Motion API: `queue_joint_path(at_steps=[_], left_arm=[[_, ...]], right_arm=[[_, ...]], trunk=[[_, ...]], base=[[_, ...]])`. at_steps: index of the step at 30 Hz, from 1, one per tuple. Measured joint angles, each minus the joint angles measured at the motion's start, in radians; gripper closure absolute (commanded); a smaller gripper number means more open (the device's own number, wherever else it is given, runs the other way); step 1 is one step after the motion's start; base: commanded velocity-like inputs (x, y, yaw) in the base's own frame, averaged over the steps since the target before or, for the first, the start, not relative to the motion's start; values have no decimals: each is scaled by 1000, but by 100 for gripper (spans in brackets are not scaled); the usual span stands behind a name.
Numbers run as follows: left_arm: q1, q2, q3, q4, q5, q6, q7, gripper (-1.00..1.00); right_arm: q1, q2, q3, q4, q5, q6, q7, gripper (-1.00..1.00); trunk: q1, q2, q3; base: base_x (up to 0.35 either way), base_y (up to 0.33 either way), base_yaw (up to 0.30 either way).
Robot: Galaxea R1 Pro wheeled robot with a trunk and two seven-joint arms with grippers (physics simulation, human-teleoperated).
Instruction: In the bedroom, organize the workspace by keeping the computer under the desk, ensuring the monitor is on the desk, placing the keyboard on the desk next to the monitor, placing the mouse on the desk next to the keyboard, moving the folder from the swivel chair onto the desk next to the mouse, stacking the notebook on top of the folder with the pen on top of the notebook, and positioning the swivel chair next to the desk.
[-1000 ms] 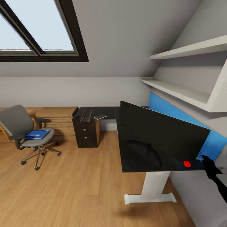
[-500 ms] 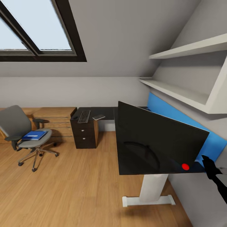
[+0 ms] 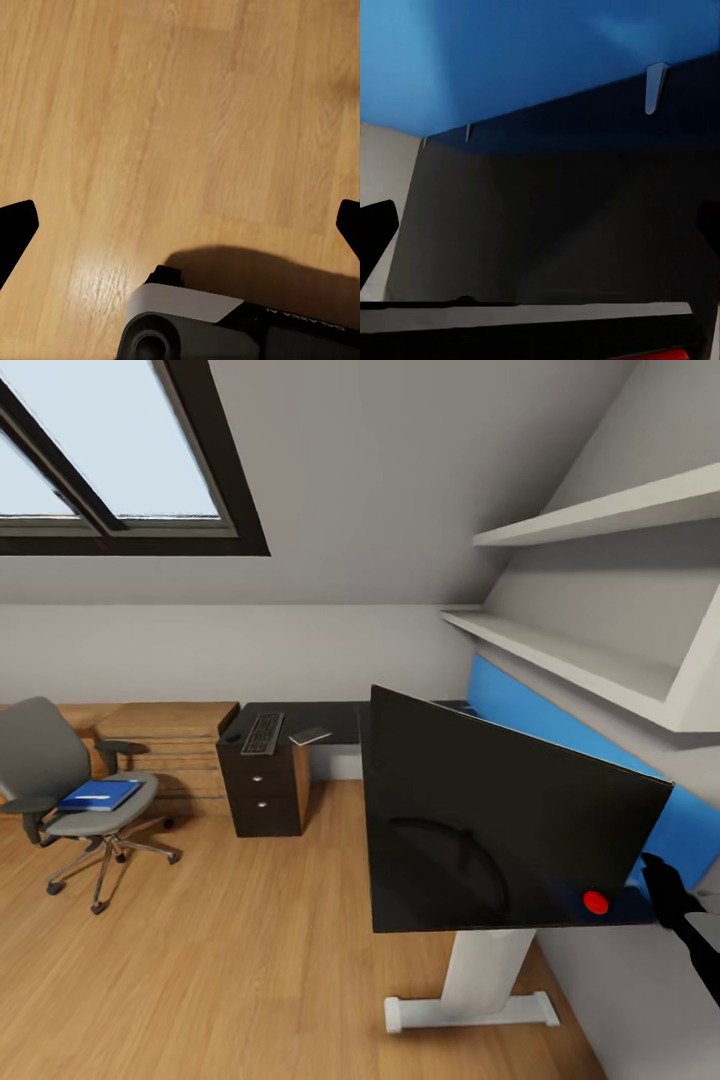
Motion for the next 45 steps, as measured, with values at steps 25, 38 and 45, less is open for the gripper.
queue_joint_path(at_steps=[25, 38, 45], left_arm=[[0, -3, -1, 5, -2, -6, 0, -100], [0, -3, -1, 5, -2, -6, 0, -100], [0, -3, -1, 5, -2, -6, 0, -100]], right_arm=[[0, -3, -2, 1, -2, -2, -2, -100], [0, -2, -57, 2, -4, 0, -37, -100], [0, -2, -60, 3, -4, -1, -39, -100]], trunk=[[0, 0, 0], [0, 0, 0], [0, 0, 0]], base=[[62, -34, 0], [1, 0, 0], [44, 0, 0]])
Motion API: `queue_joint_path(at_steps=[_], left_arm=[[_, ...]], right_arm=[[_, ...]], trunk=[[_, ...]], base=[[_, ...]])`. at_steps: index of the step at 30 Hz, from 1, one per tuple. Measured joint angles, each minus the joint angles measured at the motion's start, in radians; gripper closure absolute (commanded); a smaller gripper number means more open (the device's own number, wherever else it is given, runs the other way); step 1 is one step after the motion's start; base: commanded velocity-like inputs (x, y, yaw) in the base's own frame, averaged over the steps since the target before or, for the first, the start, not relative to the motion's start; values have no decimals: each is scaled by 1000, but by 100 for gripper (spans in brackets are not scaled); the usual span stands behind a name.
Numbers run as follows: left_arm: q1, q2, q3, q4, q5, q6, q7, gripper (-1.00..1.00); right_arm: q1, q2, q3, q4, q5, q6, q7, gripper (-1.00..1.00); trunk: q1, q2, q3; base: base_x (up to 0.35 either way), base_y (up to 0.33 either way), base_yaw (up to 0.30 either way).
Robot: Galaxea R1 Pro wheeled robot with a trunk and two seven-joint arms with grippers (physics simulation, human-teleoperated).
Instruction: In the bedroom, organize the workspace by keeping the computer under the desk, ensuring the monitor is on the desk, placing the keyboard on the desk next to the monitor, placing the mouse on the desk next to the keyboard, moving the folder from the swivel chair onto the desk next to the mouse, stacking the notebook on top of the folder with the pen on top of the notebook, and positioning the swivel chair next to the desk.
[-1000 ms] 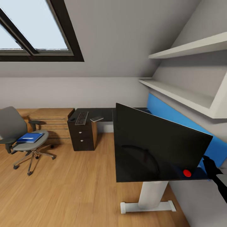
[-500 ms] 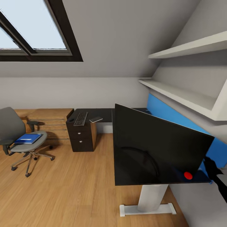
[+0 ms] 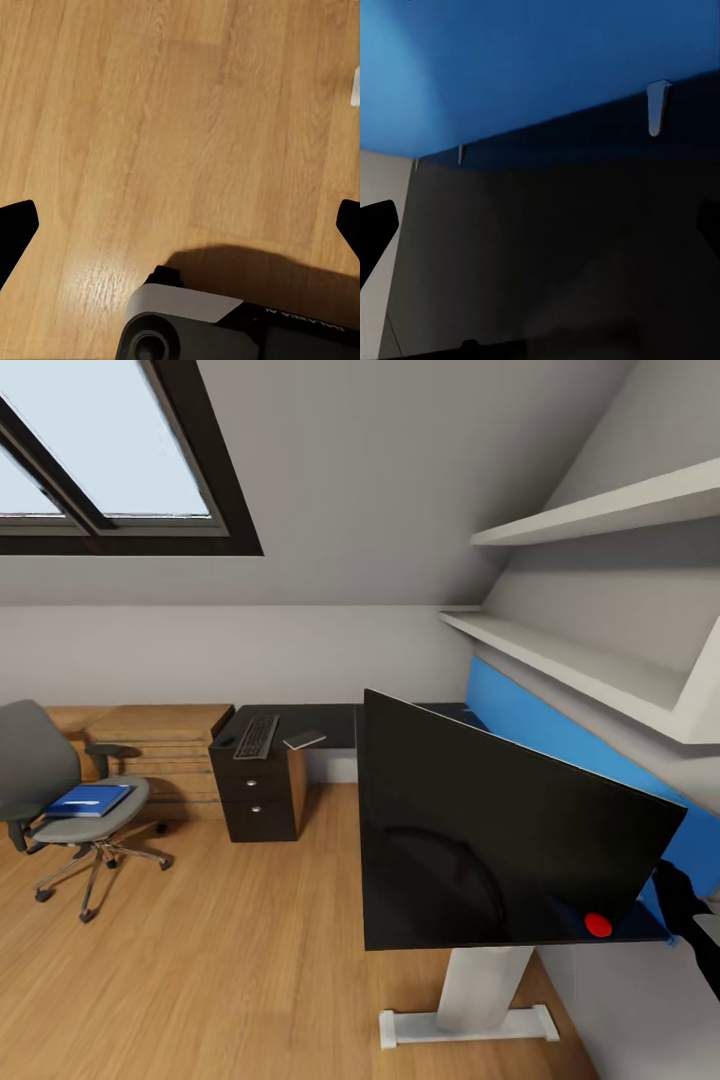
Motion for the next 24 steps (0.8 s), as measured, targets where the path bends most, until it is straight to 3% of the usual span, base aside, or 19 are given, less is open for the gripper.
queue_joint_path(at_steps=[8, 16, 24], left_arm=[[0, 0, 0, 0, 0, 0, 0, -100], [0, 0, 0, 0, 0, 0, 0, -100], [0, 0, 0, 0, 0, 0, 0, -100]], right_arm=[[0, 0, -5, 1, -2, 0, -22, -100], [0, 0, -35, 2, -3, -1, -101, -100], [0, 1, -33, 0, 2, -4, -115, -100]], trunk=[[0, 0, 0], [0, 0, 0], [0, 0, 0]], base=[[187, 0, 0], [16, 0, 0], [0, 0, 0]])
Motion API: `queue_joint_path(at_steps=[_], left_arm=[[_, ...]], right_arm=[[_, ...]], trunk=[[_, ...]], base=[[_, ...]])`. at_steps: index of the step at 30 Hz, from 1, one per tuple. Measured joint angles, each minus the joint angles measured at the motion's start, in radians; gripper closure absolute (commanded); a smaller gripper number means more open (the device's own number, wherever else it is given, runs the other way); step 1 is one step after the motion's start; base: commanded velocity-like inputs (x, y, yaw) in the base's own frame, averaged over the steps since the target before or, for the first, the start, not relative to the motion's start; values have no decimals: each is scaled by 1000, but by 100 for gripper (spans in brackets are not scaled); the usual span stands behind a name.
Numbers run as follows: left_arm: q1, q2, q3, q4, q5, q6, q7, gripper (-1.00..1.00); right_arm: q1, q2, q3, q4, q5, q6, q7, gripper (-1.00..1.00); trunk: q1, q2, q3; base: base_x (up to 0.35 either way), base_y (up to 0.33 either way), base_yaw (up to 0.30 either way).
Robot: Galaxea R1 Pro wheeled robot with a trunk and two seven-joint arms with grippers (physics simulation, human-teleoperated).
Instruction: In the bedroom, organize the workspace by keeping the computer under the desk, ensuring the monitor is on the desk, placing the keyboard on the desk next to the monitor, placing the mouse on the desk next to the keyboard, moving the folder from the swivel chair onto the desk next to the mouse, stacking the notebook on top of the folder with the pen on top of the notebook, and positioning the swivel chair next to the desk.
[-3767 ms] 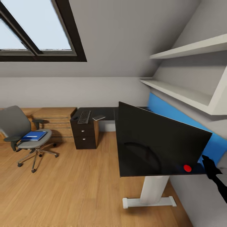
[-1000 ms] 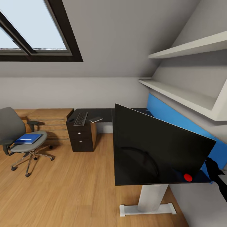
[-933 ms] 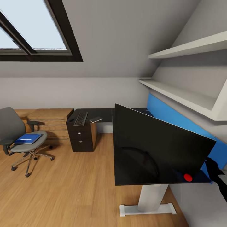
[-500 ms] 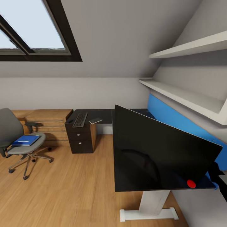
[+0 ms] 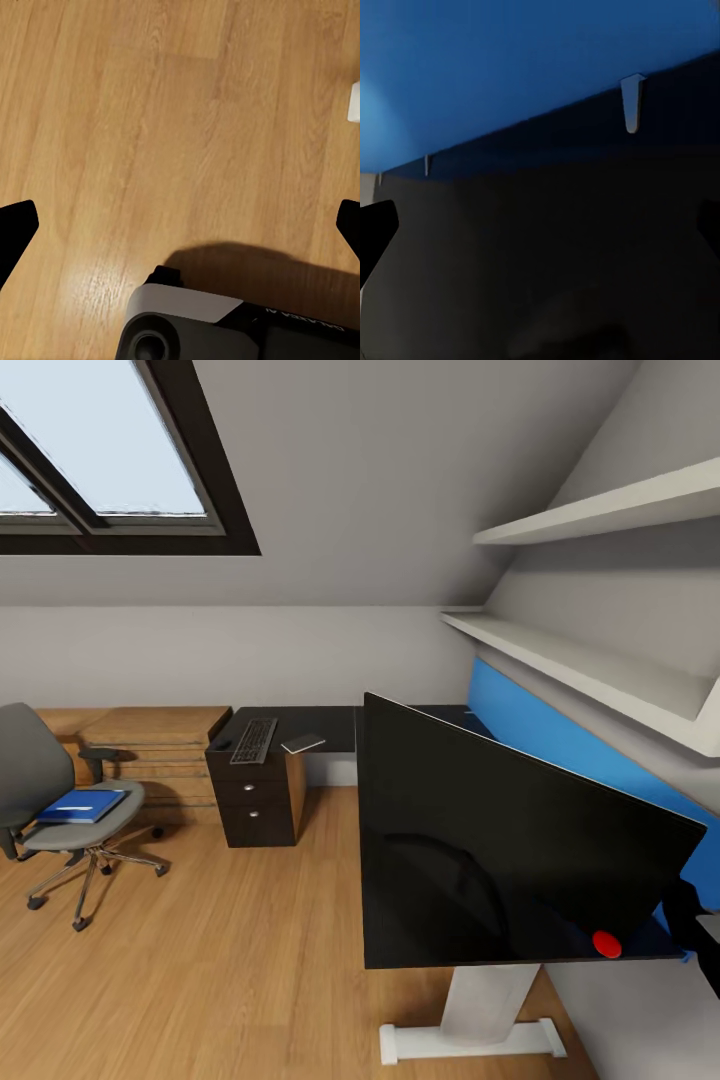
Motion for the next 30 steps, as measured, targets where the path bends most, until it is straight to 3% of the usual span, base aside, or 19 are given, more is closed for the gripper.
queue_joint_path(at_steps=[8, 16, 21, 30], left_arm=[[0, 0, 0, 0, 0, 0, 0, -100], [0, 0, 0, 0, 0, 0, 0, -100], [0, 0, 0, 0, 0, 0, 0, -100], [0, 0, 0, 0, 0, -1, 0, -100]], right_arm=[[0, 3, 5, -2, 37, 0, 0, -100], [0, 3, 5, -8, 161, 0, -1, -100], [0, 4, 5, -11, 203, 1, 1, -100], [0, 5, 5, -11, 210, 1, 3, -100]], trunk=[[0, 0, 0], [0, 0, 0], [0, 0, 0], [0, 0, 0]], base=[[0, 0, 0], [0, 0, 0], [0, 0, 0], [-38, 35, 0]])
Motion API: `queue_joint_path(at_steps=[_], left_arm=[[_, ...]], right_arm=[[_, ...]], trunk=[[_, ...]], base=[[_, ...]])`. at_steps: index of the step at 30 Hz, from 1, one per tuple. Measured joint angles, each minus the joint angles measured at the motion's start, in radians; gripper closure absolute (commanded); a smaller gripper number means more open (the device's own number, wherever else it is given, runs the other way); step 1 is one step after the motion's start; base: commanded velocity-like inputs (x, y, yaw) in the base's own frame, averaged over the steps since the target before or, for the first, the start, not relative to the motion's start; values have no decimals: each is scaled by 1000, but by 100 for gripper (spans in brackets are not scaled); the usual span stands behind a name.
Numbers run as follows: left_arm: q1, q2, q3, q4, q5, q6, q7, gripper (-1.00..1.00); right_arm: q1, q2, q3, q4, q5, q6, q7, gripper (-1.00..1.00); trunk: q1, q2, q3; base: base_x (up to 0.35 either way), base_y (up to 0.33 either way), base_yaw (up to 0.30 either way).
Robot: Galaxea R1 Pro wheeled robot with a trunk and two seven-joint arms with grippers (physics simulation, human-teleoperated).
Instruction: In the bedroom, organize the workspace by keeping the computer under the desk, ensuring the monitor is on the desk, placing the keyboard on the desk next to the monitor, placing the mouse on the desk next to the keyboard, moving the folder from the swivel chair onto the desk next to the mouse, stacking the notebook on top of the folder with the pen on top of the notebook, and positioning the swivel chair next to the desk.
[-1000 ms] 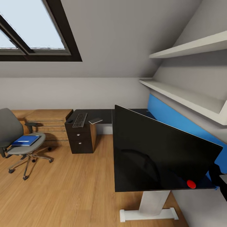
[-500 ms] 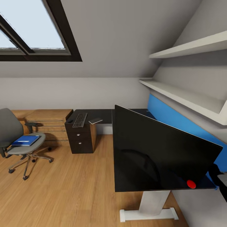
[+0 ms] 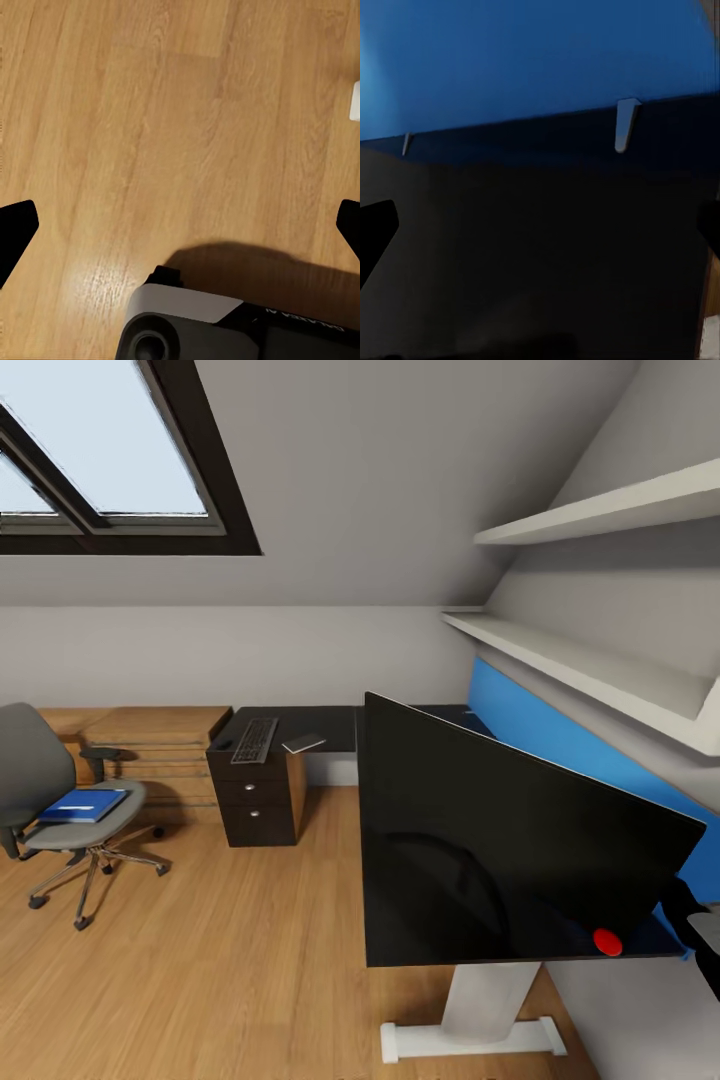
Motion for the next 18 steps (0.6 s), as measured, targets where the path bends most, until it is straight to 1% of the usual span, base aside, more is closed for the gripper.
queue_joint_path(at_steps=[4, 10, 15, 18], left_arm=[[0, 0, 0, 0, 0, 1, 0, -100], [0, 0, 0, 0, 0, 1, 0, -100], [0, 0, 0, 0, 0, 0, 0, -100], [0, 0, 0, 0, 0, 0, 0, -100]], right_arm=[[0, 0, 0, 0, 0, 0, 0, -100], [0, 0, -1, 0, 1, 0, 0, -100], [0, 0, -1, 0, 1, -1, 0, -100], [0, 0, -1, 0, 1, -1, 0, -100]], trunk=[[0, 0, 0], [0, 0, 0], [0, 0, 0], [0, 0, 0]], base=[[-171, 147, 0], [-40, 45, 0], [-82, 216, 0], [-37, 98, 0]])
